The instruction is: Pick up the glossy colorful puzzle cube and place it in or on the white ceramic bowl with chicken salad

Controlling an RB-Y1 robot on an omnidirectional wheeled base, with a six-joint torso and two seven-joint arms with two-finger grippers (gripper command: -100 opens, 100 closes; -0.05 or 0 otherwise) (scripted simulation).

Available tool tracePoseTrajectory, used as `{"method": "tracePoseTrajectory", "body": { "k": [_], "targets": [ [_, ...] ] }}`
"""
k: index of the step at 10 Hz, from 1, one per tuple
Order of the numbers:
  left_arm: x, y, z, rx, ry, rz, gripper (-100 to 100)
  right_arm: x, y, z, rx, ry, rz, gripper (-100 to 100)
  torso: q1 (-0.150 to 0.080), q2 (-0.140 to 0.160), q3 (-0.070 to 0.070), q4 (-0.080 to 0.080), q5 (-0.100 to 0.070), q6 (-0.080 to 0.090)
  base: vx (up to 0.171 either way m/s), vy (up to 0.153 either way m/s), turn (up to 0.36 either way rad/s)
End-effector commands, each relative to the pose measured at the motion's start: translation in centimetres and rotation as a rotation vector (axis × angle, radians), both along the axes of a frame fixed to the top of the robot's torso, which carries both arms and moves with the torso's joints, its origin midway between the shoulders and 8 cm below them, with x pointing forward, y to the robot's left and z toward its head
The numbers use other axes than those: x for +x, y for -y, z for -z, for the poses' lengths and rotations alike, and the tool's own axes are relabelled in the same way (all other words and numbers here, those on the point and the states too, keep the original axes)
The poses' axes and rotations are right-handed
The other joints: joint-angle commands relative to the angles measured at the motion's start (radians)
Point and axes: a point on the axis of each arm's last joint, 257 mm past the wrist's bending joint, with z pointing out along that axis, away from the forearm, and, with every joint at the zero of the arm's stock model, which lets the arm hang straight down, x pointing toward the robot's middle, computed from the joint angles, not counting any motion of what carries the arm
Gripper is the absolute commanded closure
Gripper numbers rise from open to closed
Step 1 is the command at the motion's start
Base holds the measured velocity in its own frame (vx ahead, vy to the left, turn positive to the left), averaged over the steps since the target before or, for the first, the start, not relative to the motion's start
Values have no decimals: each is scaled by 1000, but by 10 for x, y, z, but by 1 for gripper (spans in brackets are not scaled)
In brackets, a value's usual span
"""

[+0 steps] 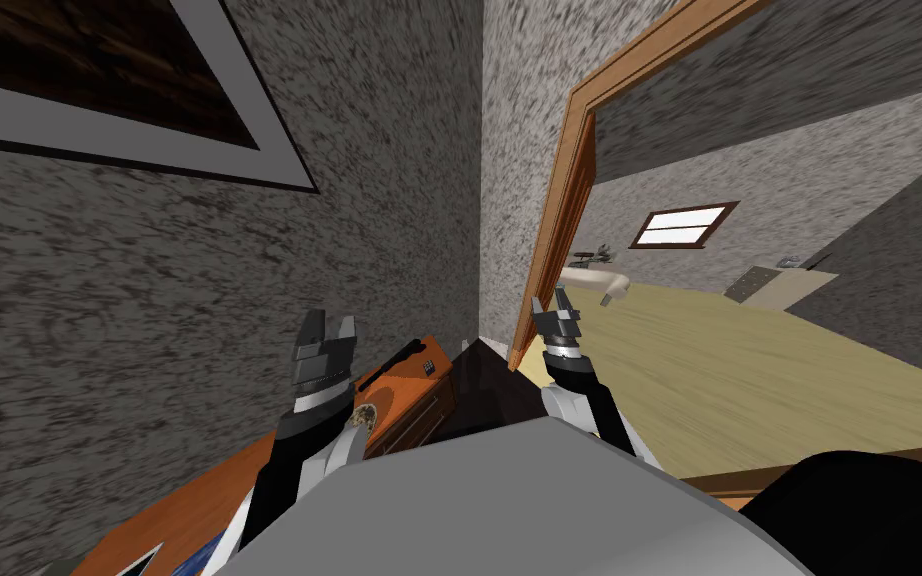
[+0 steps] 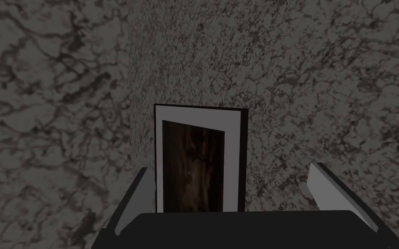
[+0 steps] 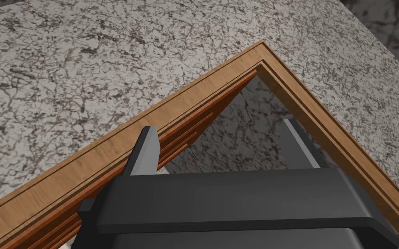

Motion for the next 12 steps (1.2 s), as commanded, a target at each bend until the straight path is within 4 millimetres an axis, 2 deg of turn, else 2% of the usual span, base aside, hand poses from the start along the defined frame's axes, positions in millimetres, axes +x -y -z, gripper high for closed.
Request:
{"method": "tracePoseTrajectory", "body": {
  "k": [1, 6, 9, 12],
  "targets": [
    [5, 0, 5, 41, -23, -7, -100, 0, 0, 0, 0, 0, 0, 0, 0, 0, 0, 0, 0, 0, -19, -12, -97],
    [28, -17, 35, 159, -136, -76, -100, 0, 0, 0, 0, 0, 0, 0, -2, 3, 1, 1, 0, 0, -36, -33, -110],
    [46, -39, 66, 233, -246, -149, -100, 0, 0, 0, 0, 0, 0, 0, -3, 2, 1, 0, -1, 0, -29, -48, -154],
    [64, -70, 106, 305, -385, -233, -100, 0, 0, 0, 0, 0, 0, 0, -3, 1, 1, 0, -1, 0, -6, -64, -168]
  ]
}}
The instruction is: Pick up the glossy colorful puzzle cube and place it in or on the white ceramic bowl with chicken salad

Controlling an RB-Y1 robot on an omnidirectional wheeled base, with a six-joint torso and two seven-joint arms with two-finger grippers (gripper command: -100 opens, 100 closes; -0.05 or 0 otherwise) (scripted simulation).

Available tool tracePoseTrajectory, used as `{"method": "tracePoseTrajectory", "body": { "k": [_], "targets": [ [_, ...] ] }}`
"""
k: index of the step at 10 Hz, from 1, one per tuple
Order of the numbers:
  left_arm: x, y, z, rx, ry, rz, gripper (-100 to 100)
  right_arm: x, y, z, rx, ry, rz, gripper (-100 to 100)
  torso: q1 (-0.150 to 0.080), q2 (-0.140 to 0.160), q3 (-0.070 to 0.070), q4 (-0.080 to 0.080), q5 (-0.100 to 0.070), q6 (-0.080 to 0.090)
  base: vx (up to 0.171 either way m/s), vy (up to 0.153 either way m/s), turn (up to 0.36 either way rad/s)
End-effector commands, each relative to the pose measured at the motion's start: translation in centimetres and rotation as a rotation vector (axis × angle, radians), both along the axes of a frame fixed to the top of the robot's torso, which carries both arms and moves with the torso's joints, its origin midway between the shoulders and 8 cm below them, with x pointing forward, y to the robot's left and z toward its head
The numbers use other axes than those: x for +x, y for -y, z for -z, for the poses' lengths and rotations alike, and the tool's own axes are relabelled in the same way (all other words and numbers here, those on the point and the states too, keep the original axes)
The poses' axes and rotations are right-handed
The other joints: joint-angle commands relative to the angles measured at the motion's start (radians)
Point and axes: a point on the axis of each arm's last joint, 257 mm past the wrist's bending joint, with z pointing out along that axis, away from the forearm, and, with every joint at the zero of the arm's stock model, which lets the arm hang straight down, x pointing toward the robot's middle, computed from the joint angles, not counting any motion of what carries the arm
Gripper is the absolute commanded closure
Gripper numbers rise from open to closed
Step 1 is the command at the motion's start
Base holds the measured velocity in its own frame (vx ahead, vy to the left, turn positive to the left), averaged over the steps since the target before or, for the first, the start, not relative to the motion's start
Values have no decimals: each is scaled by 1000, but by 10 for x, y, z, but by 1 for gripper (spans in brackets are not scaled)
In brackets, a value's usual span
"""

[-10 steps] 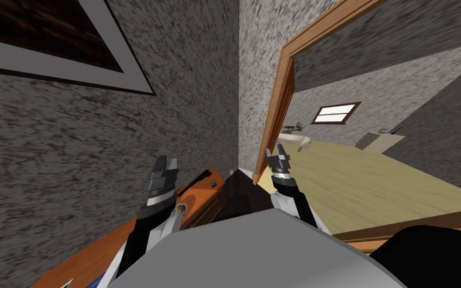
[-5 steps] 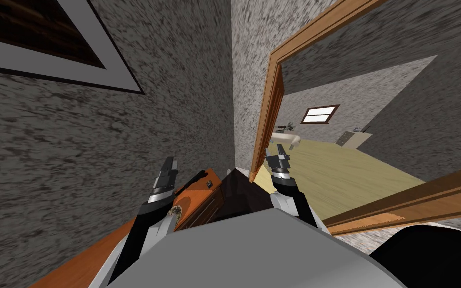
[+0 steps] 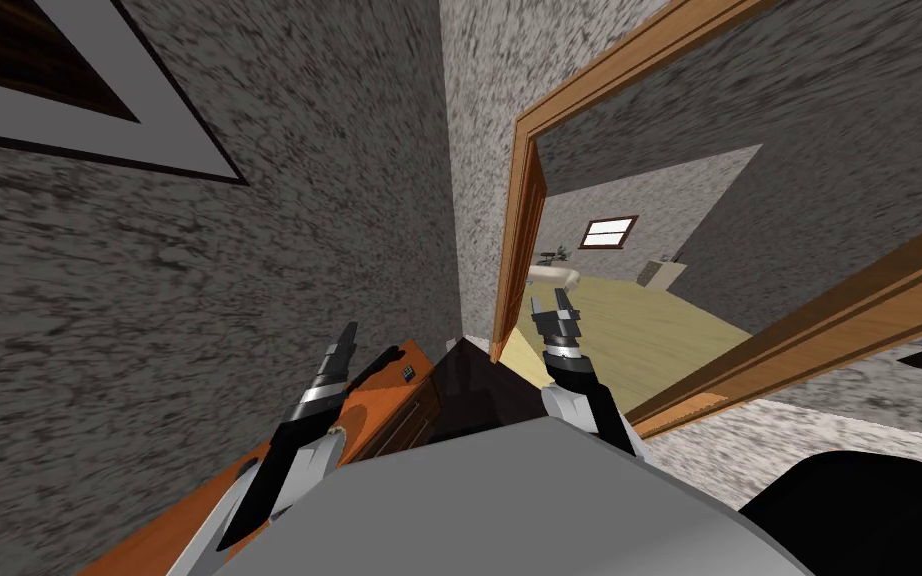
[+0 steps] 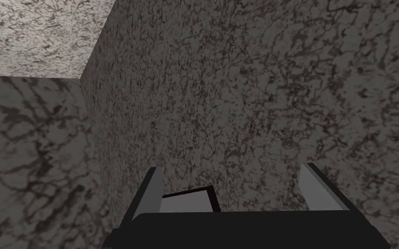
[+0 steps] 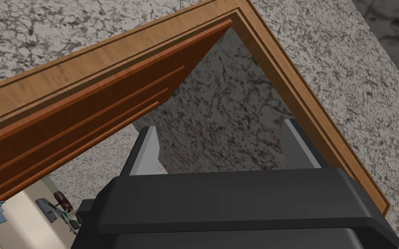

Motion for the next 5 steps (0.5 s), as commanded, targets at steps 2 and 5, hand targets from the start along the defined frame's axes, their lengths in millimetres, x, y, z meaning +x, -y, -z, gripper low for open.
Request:
{"method": "tracePoseTrajectory", "body": {
  "k": [2, 5],
  "targets": [
    [9, -19, 25, 40, -84, -54, -100, 0, 0, 0, 0, 0, 0, 0, -1, -1, 0, 0, 0, 0, 18, -59, -98],
    [17, -45, 60, 84, -196, -119, -100, 0, 0, 0, 0, 0, 0, 0, 0, -2, -1, 0, 0, 0, 29, -49, -107]
  ]
}}
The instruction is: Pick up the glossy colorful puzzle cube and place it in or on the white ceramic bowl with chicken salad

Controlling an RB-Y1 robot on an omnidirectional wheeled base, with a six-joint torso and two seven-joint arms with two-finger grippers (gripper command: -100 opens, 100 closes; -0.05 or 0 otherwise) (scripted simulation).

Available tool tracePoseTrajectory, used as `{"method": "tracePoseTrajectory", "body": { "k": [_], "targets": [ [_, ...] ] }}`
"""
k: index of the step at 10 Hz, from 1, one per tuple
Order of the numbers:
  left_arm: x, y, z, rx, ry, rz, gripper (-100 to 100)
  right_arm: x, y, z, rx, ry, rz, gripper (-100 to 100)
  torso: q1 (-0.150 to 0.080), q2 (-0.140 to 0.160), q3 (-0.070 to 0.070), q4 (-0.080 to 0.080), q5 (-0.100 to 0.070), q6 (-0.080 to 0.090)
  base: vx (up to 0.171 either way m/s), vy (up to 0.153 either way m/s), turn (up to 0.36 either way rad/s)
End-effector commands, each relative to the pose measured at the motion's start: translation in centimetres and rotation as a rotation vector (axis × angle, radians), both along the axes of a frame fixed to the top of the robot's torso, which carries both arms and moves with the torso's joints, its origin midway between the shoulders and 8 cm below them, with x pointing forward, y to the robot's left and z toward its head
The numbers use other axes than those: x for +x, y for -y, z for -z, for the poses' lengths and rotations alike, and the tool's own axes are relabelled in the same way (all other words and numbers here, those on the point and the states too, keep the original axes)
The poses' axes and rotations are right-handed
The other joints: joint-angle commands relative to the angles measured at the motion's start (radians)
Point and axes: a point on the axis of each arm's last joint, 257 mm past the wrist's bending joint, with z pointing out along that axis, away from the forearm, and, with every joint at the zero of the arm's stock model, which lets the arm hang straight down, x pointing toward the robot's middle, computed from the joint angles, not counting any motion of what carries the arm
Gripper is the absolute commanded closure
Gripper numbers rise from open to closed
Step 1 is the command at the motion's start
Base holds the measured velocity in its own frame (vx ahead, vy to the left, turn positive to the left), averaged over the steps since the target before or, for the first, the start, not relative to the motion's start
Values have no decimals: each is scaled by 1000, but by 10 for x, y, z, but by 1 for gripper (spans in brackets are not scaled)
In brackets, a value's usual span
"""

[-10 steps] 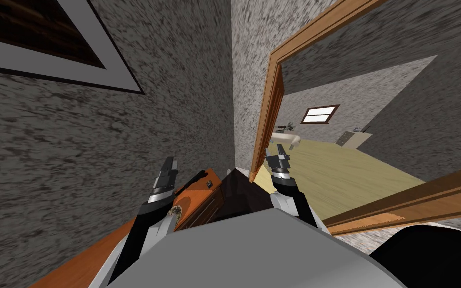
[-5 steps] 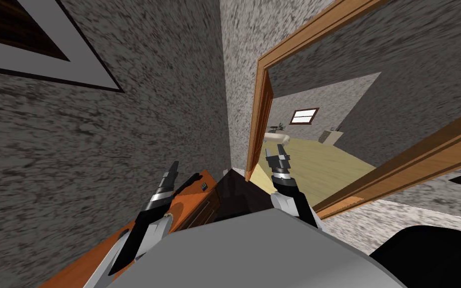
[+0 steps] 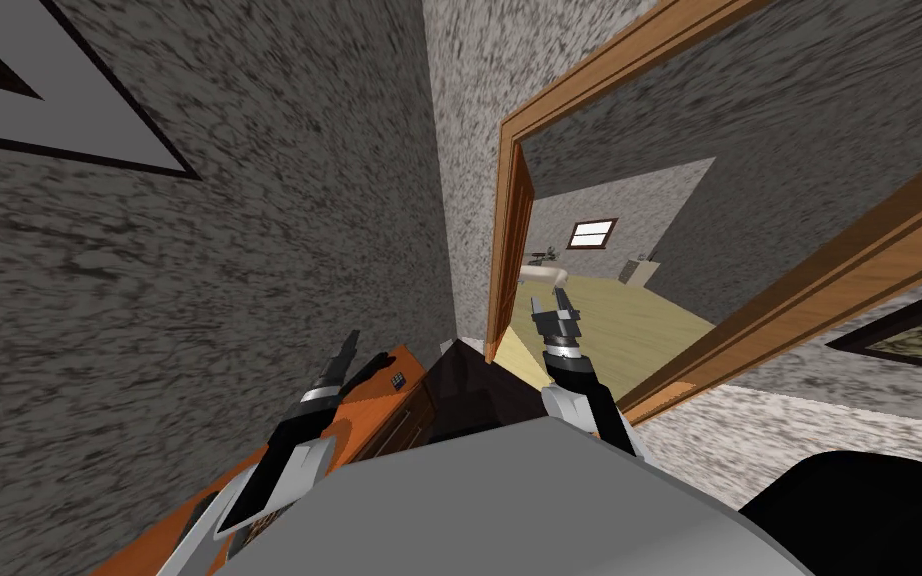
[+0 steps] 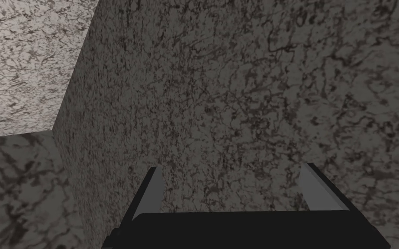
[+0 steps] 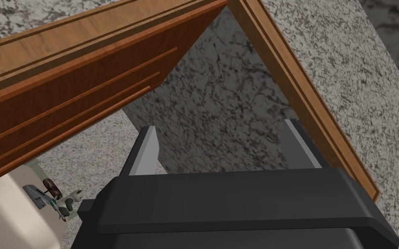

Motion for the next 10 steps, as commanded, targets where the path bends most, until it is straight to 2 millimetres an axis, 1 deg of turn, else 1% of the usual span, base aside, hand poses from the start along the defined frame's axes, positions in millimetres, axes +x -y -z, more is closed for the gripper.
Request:
{"method": "tracePoseTrajectory", "body": {
  "k": [1, 3, 4, 5, 6, 8, 9, 10],
  "targets": [
    [1, -13, 24, 26, -73, -38, -100, 0, 0, 0, 0, 0, 0, 0, 0, 0, 0, 0, 0, 0, 27, -44, -79],
    [2, -39, 62, 65, -192, -97, -100, 0, 0, 0, 0, 0, 0, 0, -1, -1, -1, 0, 0, 1, 63, -65, -156],
    [2, -41, 65, 63, -203, -100, -100, 0, 0, 0, 0, 0, 0, 0, -2, -2, -1, 0, 0, 0, 67, -53, -21],
    [0, -53, 84, 80, -267, -128, -100, 0, 0, 0, 0, 0, 0, 0, -1, -2, -1, 0, 0, 0, 62, -37, -64],
    [0, -54, 86, 79, -271, -129, -100, 0, 0, 0, 0, 0, 0, 0, 0, -2, -1, 0, 0, 0, 42, -23, -50],
    [-8, -79, 128, 111, -399, -177, -100, 0, 0, 0, 0, 0, 0, 0, 1, -1, -1, 0, 0, 0, 68, -38, -102],
    [-9, -81, 132, 107, -416, -182, -100, 0, 0, 0, 0, 0, 0, 0, 0, -3, -2, -1, 0, 0, 77, -39, -27],
    [-15, -93, 154, 120, -486, -204, -100, 0, 0, 0, 0, 0, 0, 0, 0, -3, -2, -1, 0, 0, 80, -40, -36]
  ]
}}
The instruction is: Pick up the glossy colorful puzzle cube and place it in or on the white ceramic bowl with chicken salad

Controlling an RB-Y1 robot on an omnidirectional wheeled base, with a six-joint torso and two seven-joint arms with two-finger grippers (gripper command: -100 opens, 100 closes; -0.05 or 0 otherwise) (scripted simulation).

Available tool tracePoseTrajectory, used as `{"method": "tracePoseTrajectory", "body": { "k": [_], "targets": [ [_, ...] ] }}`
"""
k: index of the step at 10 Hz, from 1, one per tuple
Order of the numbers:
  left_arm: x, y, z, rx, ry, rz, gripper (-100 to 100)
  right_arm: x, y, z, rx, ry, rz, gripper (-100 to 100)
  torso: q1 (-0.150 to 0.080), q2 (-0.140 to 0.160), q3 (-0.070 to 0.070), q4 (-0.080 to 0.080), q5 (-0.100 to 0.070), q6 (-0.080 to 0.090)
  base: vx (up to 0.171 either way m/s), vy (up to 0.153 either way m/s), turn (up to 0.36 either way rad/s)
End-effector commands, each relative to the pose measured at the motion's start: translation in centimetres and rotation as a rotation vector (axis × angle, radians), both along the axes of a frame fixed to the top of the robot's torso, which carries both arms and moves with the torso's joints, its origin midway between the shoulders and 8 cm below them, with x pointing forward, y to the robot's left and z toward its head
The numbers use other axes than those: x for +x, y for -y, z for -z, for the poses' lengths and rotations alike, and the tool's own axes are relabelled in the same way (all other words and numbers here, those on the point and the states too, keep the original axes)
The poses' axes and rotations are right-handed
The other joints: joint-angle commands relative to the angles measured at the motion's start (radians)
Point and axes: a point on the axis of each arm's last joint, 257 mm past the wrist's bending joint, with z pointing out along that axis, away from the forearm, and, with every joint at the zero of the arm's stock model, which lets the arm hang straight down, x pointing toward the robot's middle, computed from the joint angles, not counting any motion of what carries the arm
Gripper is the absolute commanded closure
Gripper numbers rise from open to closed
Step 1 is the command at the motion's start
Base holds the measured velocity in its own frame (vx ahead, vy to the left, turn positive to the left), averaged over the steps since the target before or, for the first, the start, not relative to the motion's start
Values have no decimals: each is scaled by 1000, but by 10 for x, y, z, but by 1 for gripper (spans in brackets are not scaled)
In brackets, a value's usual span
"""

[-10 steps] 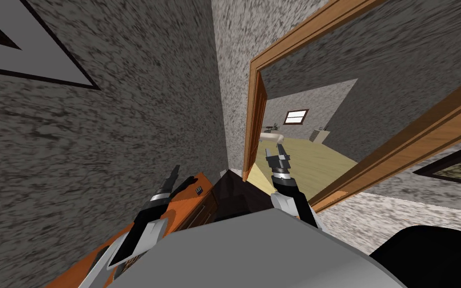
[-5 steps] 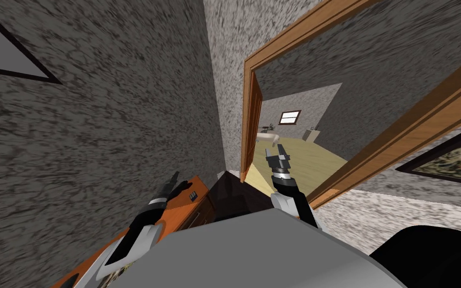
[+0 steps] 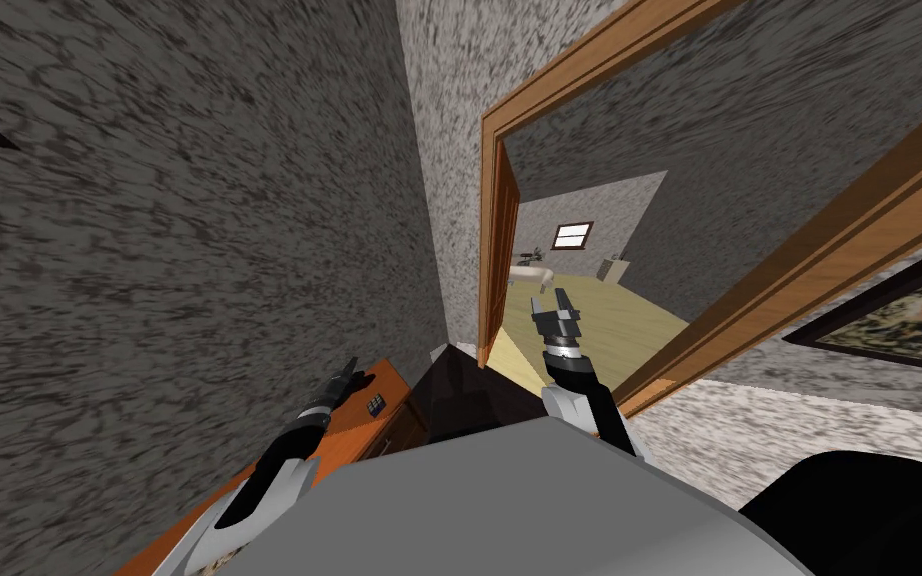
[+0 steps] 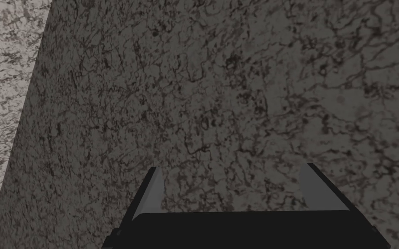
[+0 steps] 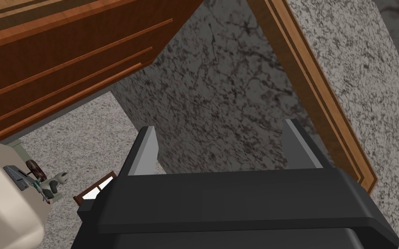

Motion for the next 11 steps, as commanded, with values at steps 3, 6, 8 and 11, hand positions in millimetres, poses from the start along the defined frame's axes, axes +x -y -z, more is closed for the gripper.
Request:
{"method": "tracePoseTrajectory", "body": {
  "k": [3, 6, 8, 11],
  "targets": [
    [-12, -20, 37, 14, -121, -39, -100, 0, 0, 0, 0, 0, 0, 0, 1, 0, 0, 0, 0, 0, 65, -23, -35],
    [-34, -40, 83, 23, -272, -77, -100, 0, 0, 0, 0, 0, 0, 0, 1, 1, 0, 0, 0, 0, 74, -26, -35],
    [-48, -48, 107, 23, -352, -95, -100, 0, 0, 0, 0, 0, 0, 0, 1, -2, -1, -1, 0, 0, 118, -27, -25],
    [-79, -61, 151, 19, -504, -121, -100, 0, 0, 0, 0, 0, 0, 0, 2, 0, 0, 0, 0, 0, 86, -11, -15]
  ]
}}
